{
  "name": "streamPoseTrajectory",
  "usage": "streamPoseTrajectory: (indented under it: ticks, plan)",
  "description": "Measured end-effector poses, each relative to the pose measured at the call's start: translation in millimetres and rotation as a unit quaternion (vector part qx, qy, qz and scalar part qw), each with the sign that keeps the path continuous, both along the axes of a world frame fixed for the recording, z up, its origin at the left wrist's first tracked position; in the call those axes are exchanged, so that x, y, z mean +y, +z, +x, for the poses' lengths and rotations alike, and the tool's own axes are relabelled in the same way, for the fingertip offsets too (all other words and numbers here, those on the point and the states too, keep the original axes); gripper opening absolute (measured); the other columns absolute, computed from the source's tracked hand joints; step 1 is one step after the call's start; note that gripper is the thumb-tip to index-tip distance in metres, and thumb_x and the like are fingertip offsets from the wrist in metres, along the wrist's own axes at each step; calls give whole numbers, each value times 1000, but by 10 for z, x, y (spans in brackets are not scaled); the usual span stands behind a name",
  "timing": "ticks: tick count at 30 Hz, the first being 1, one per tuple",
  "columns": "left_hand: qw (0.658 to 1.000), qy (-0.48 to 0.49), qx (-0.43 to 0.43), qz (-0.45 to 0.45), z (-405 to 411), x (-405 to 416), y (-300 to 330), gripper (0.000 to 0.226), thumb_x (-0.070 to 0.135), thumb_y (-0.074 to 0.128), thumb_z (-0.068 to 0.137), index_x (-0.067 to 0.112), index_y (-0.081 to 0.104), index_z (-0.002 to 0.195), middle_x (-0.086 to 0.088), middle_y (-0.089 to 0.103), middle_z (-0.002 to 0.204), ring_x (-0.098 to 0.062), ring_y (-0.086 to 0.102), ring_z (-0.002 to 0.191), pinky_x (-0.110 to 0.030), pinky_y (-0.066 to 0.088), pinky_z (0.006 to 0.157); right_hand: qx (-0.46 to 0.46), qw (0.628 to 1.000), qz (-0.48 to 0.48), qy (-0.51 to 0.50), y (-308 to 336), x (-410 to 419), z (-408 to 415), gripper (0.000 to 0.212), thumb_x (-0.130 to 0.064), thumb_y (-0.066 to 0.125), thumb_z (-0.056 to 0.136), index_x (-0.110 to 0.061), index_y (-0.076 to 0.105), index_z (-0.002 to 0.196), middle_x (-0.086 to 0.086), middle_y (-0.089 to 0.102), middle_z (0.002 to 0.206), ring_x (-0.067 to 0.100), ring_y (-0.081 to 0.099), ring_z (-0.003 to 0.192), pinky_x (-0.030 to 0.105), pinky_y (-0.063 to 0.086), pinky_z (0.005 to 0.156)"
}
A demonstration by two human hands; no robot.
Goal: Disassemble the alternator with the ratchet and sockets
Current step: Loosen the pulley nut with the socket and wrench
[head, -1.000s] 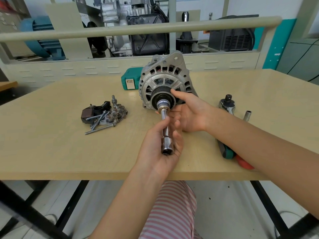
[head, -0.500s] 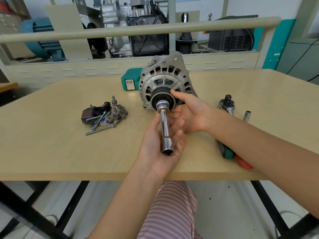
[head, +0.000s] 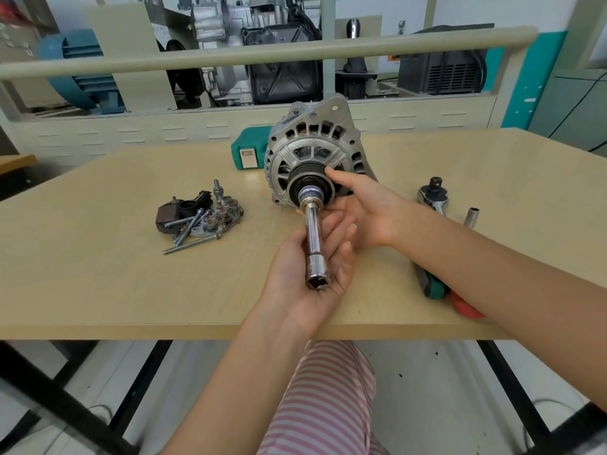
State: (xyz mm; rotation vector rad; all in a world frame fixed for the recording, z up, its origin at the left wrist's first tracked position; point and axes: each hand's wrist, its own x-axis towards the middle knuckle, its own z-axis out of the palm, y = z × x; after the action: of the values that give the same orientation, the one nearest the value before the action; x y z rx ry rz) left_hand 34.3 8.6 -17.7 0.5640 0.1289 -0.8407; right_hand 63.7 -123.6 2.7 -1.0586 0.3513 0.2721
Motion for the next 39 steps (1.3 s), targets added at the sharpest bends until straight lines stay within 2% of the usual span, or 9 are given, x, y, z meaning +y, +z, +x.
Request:
streamPoseTrajectory:
  ticks: [3, 7, 11, 18, 27, 32, 34, 36, 39]
  plan:
    - [1000, 5, 3, -6, 3, -4, -9, 30, 30, 51, 95, 3, 62, 99, -14, 68, 89, -16, 64, 54, -18, 46, 33, -9, 1000, 15, -15, -1, 18, 1, 50, -49, 55, 86, 0, 62, 87, 9, 65, 68, 18, 57, 47, 19, 49, 45]
    - [1000, 9, -14, -3, -2, -21, -28, 20, 11, 59, 88, 1, 57, 106, -10, 63, 79, -12, 60, 62, -16, 47, 36, -13, 1000, -16, -18, -2, 12, 8, 50, -50, 53, 87, -1, 63, 92, 8, 66, 81, 19, 62, 63, 25, 51, 67]
    - [1000, 20, -5, -14, 1, -22, -18, 16, 14, 56, 91, 1, 59, 99, -12, 67, 92, -13, 65, 62, -18, 47, 35, -12, 1000, -6, -18, -3, 20, -2, 51, -50, 53, 87, -1, 62, 92, 8, 64, 81, 16, 56, 57, 20, 44, 55]
    - [1000, -3, -1, -6, -5, 9, 6, 40, 29, 42, 99, -4, 64, 108, -17, 71, 101, -21, 70, 59, -22, 47, 33, -12, 1000, -12, 7, 15, 22, -22, 52, -52, 52, 87, -1, 62, 88, 11, 68, 69, 22, 64, 54, 26, 57, 53]
    - [1000, 18, -10, -18, -3, -14, -30, 15, 10, 57, 90, 0, 59, 101, -11, 64, 84, -12, 64, 65, -16, 48, 36, -20, 999, -18, -17, -21, 6, 12, 51, -50, 52, 88, 0, 63, 91, 8, 66, 71, 17, 58, 44, 19, 38, 64]
    - [999, -4, 1, -42, -10, 22, -1, 34, 23, 51, 95, -8, 64, 93, -13, 71, 84, -16, 67, 53, -21, 48, 34, -19, 1000, -17, -12, -12, 9, 2, 52, -52, 52, 87, -2, 62, 94, 7, 65, 80, 17, 61, 61, 24, 51, 69]
    - [999, -17, -1, -38, -6, 38, 1, 39, 28, 46, 98, -7, 62, 101, -14, 72, 86, -19, 68, 54, -23, 48, 34, -18, 1000, 7, -7, 9, 23, -16, 52, -50, 52, 88, 1, 61, 95, 11, 68, 81, 23, 67, 63, 27, 57, 59]
    - [999, -22, -5, -28, -4, 40, 0, 42, 32, 41, 100, -3, 60, 112, -16, 72, 88, -21, 69, 54, -24, 48, 33, -14, 1000, 20, -5, 23, 36, -32, 53, -49, 53, 89, 3, 60, 94, 14, 69, 76, 25, 67, 56, 29, 55, 48]
    - [1000, -10, -4, -10, -8, 24, 2, 40, 31, 41, 100, -1, 62, 110, -18, 72, 90, -21, 69, 54, -24, 48, 33, -8, 1000, -3, -9, 14, 31, -27, 54, -51, 52, 87, 1, 61, 95, 10, 67, 75, 17, 56, 56, 23, 51, 57]
